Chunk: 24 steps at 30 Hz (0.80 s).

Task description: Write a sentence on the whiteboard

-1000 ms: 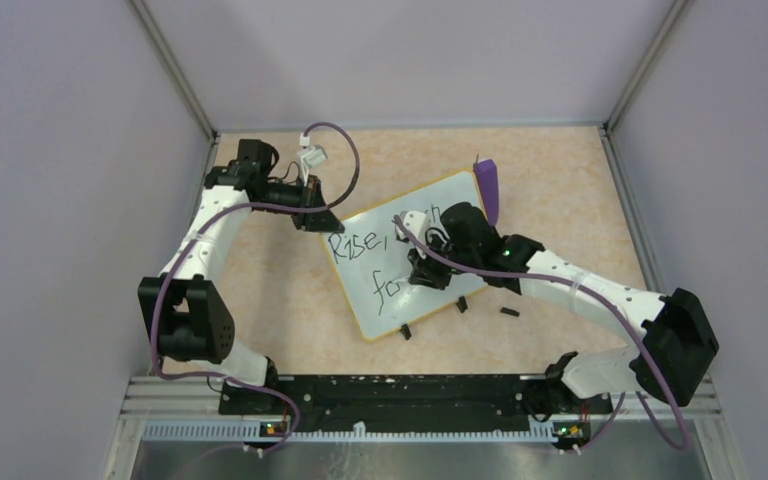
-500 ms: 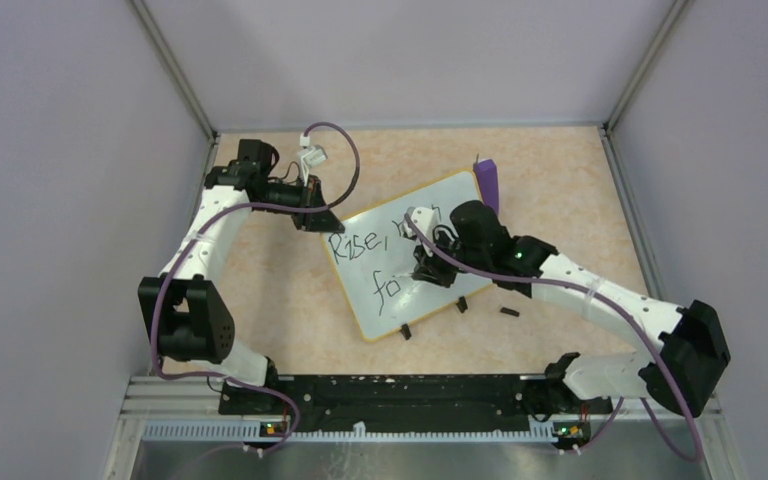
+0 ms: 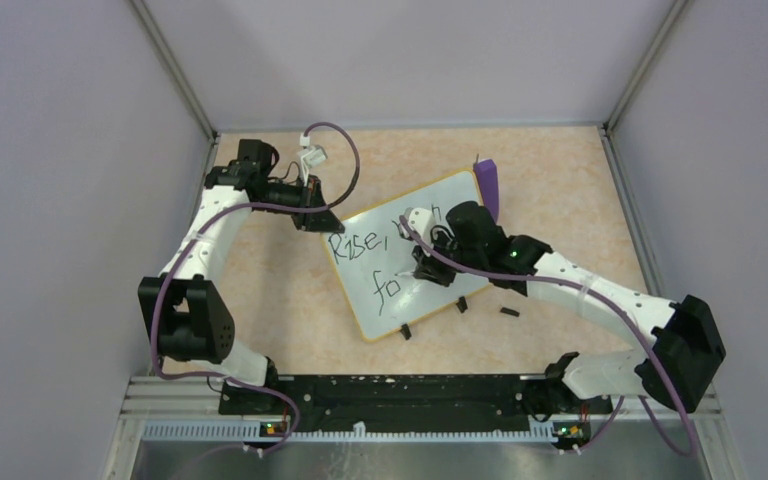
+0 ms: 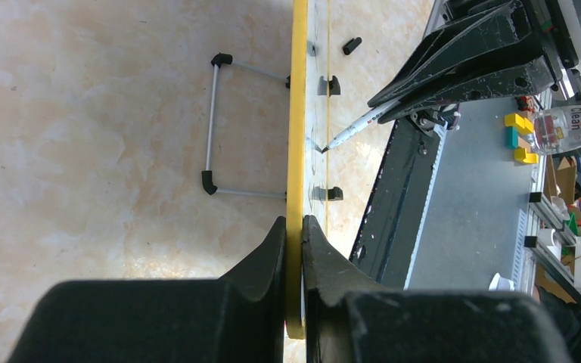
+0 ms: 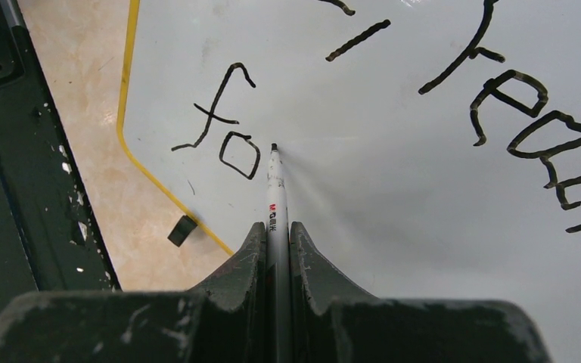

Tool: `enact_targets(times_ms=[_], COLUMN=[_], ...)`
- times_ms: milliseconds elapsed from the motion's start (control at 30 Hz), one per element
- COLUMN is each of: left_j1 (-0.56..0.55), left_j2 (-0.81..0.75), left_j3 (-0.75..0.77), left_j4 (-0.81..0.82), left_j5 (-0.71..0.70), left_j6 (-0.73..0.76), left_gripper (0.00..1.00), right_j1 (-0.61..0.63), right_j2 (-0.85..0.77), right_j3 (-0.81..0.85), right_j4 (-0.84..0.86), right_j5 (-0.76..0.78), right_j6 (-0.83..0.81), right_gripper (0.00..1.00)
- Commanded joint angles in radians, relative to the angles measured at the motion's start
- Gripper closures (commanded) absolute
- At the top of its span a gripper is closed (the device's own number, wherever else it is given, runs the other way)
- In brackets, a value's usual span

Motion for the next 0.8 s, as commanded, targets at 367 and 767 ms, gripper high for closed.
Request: enact_targets(times_ms=[367,767], left_j1=[-0.004,-0.004], left_j2=[0.000,-0.001], left_j3=[0.004,0.003], left_j4=[0.022,0.022], left_j5=[-0.022,-0.026], left_j6=[0.022,0.022], left_gripper=[1.00,1.00], right_j1=[-0.029,-0.030], right_j2=[-0.059,-0.028], right_j3=[-0.092,-0.079], right_j4=[-0.016,0.004], right_j5=[0.021,-0.021], right_j6=[-0.019,-0.014], right_gripper=[1.00,1.00])
